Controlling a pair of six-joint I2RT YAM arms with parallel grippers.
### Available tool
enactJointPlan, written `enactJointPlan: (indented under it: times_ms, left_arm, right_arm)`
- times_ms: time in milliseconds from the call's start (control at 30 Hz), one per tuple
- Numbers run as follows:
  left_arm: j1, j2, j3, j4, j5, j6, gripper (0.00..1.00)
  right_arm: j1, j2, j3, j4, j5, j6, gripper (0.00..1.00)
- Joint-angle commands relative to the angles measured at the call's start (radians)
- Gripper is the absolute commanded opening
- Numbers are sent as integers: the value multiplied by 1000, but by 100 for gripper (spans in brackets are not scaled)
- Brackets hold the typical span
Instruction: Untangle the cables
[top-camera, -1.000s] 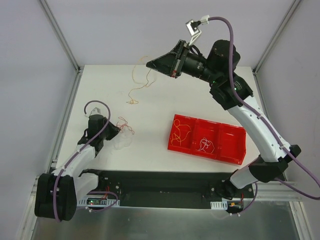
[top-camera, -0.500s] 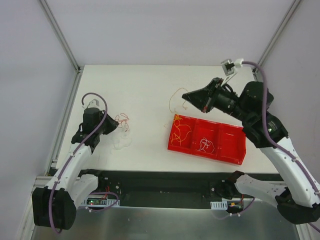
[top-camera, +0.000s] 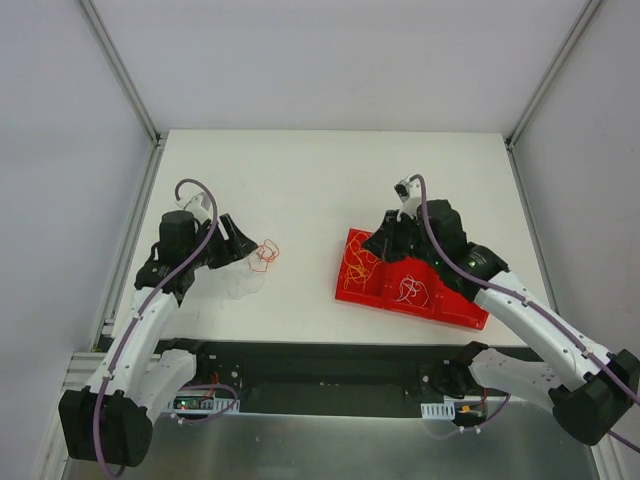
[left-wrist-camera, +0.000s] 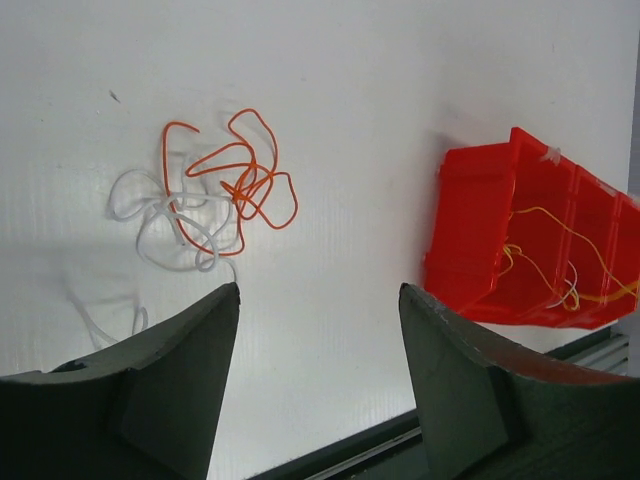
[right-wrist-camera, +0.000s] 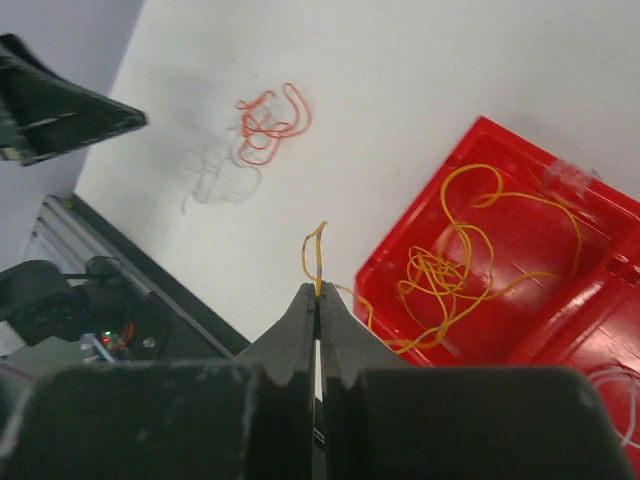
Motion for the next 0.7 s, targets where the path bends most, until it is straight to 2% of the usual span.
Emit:
enactJointPlan:
  times_ms: [0, 100, 200, 300, 400, 567, 667]
  left_arm:
    - [5, -34, 74, -47, 67, 58, 65]
    - [5, 4, 107, -55, 84, 96, 67]
    - [3, 90, 114, -56, 78, 87, 64]
    - [-3, 223, 148, -56, 112, 87, 59]
    - [-29, 360, 226, -98, 116, 125, 56]
    - [-118, 530, 412, -265, -70, 214, 59]
    - [-124, 596, 438, -273, -124, 213, 59]
  right_arm:
    - [0, 3, -71, 75, 140, -48, 1]
    - [0, 45, -121, 92, 169, -51, 0]
    - [1, 123, -170, 161, 139, -10, 0]
    - [17, 221, -186, 212, 117, 17, 1]
    - [47, 307, -160, 180, 174, 6, 0]
    - [72, 365, -120, 126, 275, -28, 1]
    - [70, 391, -71, 54, 326, -63, 8]
